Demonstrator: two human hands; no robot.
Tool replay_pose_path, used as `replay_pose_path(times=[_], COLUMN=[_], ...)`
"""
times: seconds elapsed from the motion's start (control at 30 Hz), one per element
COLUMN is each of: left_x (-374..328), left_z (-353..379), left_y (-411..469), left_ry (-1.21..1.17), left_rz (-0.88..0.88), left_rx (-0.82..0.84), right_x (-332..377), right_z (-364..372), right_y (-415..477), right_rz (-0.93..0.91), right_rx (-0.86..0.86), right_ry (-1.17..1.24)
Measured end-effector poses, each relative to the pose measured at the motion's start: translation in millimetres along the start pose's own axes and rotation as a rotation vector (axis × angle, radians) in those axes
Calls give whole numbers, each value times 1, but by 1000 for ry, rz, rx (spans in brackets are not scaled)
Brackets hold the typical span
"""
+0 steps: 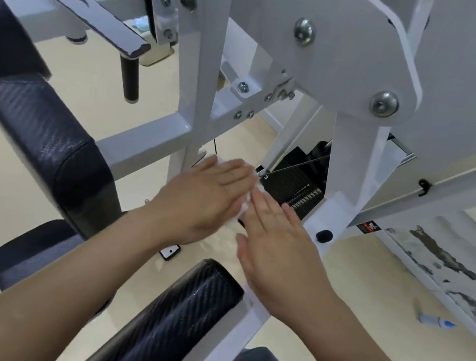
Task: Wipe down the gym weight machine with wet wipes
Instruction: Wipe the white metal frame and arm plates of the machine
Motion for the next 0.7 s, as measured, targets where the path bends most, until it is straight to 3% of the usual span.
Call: replay_pose_path(times=[0.13, 0.33, 0.57, 0.63, 0.7], left_x=[-42, -38, 37, 40, 45], left_z=[6, 9, -14, -18, -25], left_y=[23, 18, -13, -7, -2], left_ry=[112, 178, 109, -19, -102], left_rz=[280, 340, -8, -50, -201], left_rx=[17, 127, 164, 57, -107], right_x=[-35, -43, 13, 24, 22], right_z=[-8, -9, 6, 6, 1], right_y=[-37, -43, 0, 16, 18], right_rz=[84, 26, -27, -36, -24], right_rx=[-55, -113, -164, -207, -233], right_ry=[-10, 2, 84, 184, 273])
Point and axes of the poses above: each hand's wrist, its own y-axis towards the middle knuckle, its own z-axis out of the palm, x = y × z, the point moved 3 cm from there along y, towards the middle knuckle, and after that the axes turned 12 degrees about z, right-handed, at the moved point
